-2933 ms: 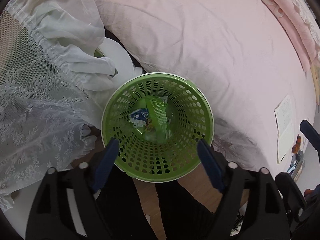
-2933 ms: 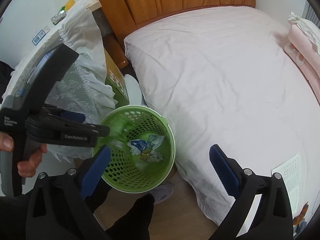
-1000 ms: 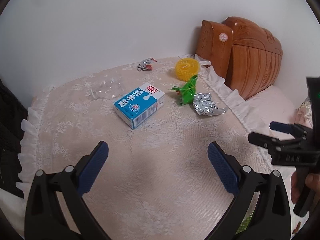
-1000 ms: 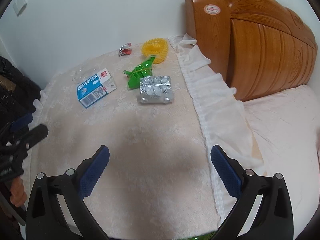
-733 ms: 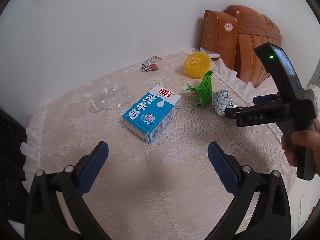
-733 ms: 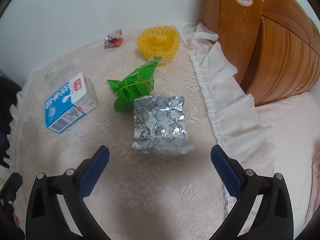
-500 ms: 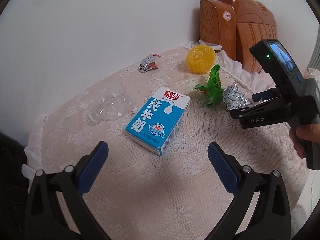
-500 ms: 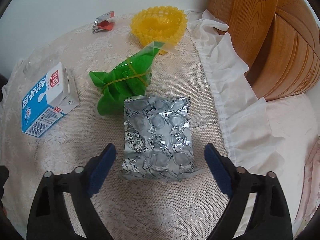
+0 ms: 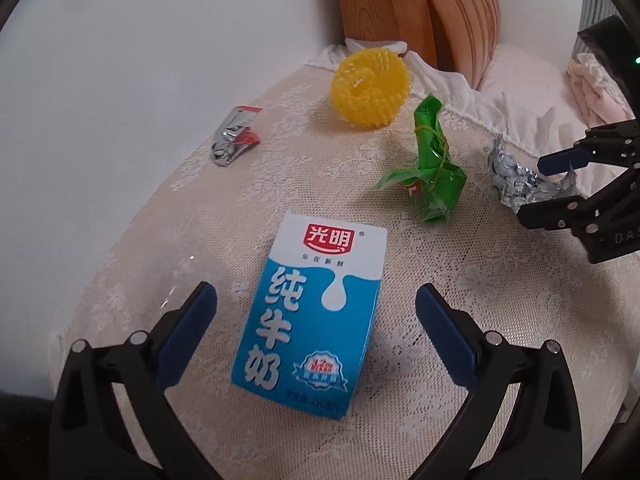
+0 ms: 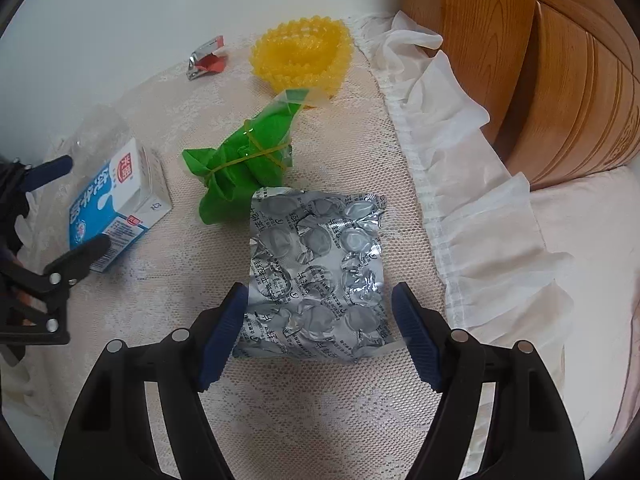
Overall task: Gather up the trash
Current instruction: 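Grasp the foil blister pack with the right gripper while left grasps the milk carton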
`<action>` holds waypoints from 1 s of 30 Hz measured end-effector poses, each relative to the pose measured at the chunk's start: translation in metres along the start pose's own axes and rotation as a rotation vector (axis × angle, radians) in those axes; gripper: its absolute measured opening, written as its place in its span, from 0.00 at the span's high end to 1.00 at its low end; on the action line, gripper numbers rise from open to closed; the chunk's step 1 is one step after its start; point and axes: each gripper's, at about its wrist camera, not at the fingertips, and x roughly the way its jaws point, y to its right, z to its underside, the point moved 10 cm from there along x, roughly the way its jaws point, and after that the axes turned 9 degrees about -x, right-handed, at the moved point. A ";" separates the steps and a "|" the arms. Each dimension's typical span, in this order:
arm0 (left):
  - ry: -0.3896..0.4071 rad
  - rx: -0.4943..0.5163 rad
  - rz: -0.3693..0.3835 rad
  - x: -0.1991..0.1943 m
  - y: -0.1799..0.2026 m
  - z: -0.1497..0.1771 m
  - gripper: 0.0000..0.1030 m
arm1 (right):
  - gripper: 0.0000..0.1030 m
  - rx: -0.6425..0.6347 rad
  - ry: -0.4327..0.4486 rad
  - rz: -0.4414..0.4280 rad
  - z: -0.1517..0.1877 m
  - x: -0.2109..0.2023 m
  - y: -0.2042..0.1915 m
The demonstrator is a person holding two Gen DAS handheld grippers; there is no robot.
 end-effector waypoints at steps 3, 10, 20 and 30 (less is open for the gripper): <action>-0.050 0.006 0.033 0.016 0.002 -0.001 0.07 | 0.28 0.034 0.003 -0.038 0.004 -0.005 0.003; -0.057 -0.011 0.015 0.025 0.002 0.004 0.31 | 0.28 0.067 0.010 -0.064 0.006 -0.005 0.005; -0.009 -0.081 -0.014 -0.013 0.009 0.018 0.32 | 0.28 0.063 0.039 -0.084 0.001 -0.012 0.002; 0.086 -0.176 -0.033 -0.096 0.043 0.074 0.32 | 0.28 0.056 0.102 -0.140 0.052 -0.065 -0.018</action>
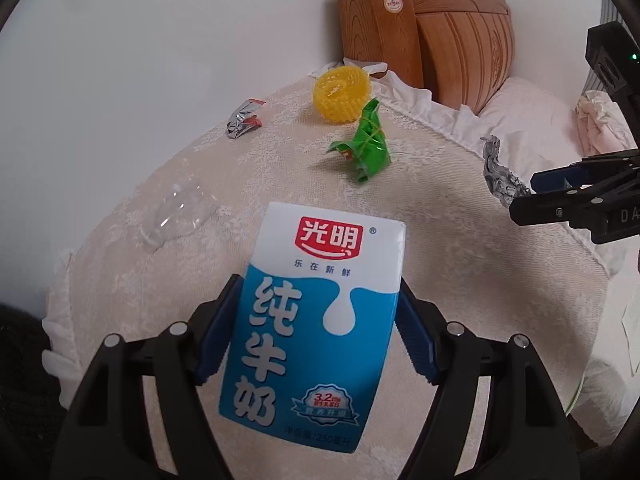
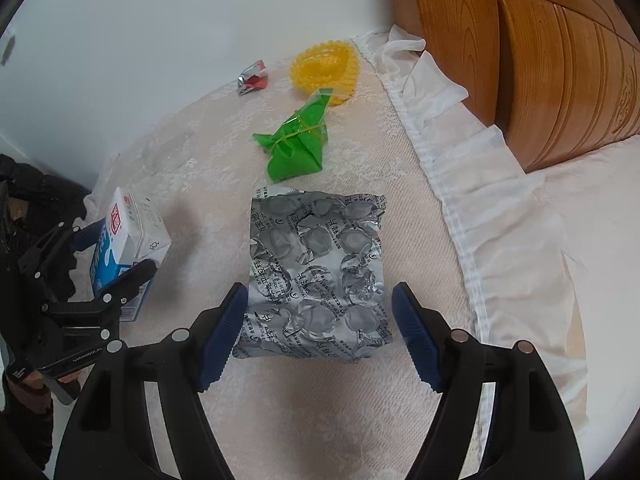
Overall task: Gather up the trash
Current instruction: 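Grasp the foil blister pack with the right gripper while left grasps the milk carton, then carry the blister pack to the basket and release it with the right gripper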
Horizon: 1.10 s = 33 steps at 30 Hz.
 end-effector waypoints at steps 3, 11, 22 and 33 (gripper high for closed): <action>0.004 -0.046 0.001 -0.023 0.010 0.026 0.32 | 0.28 0.004 0.011 -0.022 0.032 -0.024 -0.006; -0.036 -0.166 0.055 -0.066 0.064 0.091 0.32 | 0.28 0.047 0.036 -0.032 0.120 -0.080 -0.006; -0.045 -0.020 0.150 -0.103 0.202 0.122 0.32 | 0.28 0.248 -0.020 0.039 0.288 -0.130 0.044; -0.096 0.137 0.196 -0.115 0.312 0.153 0.32 | 0.27 0.346 -0.072 0.108 0.388 -0.110 0.111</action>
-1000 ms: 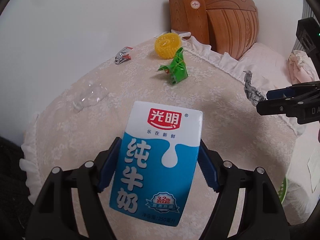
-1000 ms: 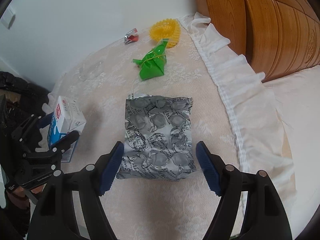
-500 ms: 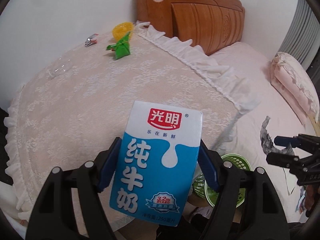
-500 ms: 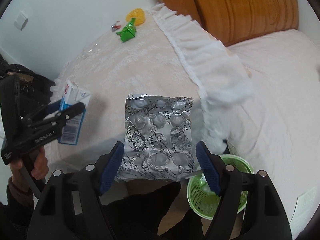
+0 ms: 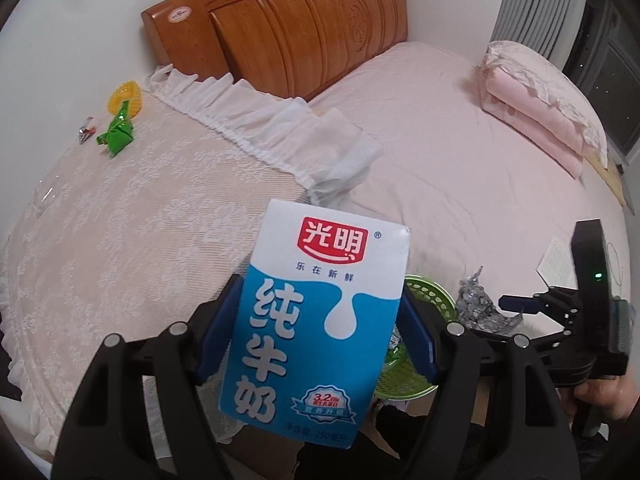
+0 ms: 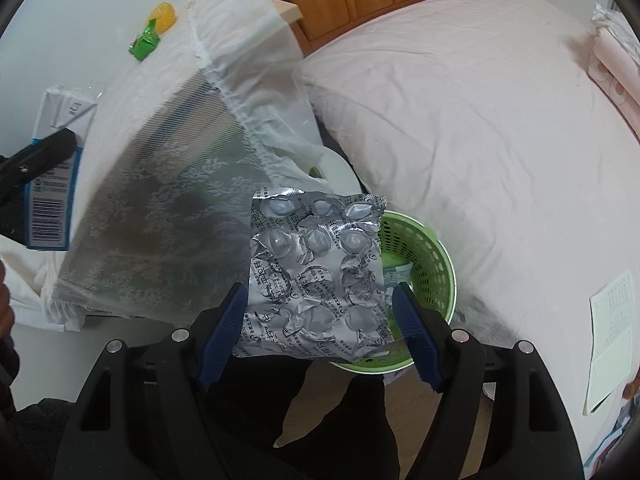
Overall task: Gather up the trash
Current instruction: 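Carry the blister pack to the basket and release it with the right gripper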
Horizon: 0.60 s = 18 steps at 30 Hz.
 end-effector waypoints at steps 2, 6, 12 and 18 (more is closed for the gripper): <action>-0.017 0.012 0.007 0.004 0.016 0.002 0.32 | 0.27 0.006 -0.017 0.013 0.009 0.017 0.015; -0.050 0.048 -0.003 0.012 0.046 0.006 0.33 | 0.27 0.012 -0.064 0.014 0.026 0.064 0.036; -0.061 0.084 0.002 0.016 0.085 0.004 0.33 | 0.28 -0.034 -0.168 0.010 0.055 0.131 0.048; -0.049 0.126 0.013 0.012 0.117 0.002 0.33 | 0.27 -0.041 -0.183 -0.013 0.062 0.150 0.052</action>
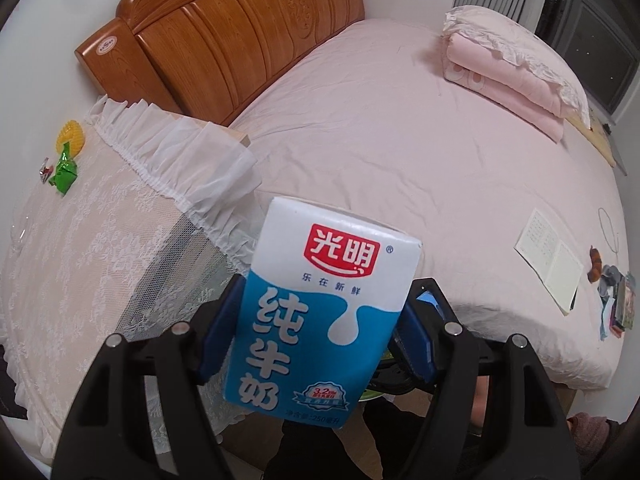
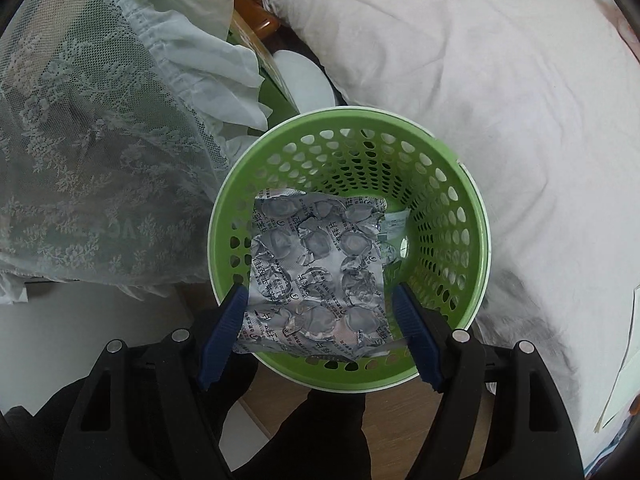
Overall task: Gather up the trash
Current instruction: 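Carry the blister pack to the basket and release it with the right gripper, then lower the milk carton over the green basket and open the left gripper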
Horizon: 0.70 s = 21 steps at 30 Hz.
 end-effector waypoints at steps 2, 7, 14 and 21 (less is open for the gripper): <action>-0.001 0.011 -0.002 0.000 0.006 -0.001 0.33 | 0.22 -0.004 -0.001 0.013 0.000 0.001 0.004; -0.019 0.012 0.001 0.004 0.010 -0.002 0.33 | 0.09 -0.020 -0.008 0.059 0.000 0.004 0.009; -0.039 0.040 -0.001 0.014 0.012 0.001 0.33 | 0.07 -0.022 0.008 0.066 0.005 -0.014 0.024; -0.105 0.064 -0.001 0.043 0.007 0.023 0.33 | 0.05 -0.046 0.077 0.115 0.021 -0.059 0.035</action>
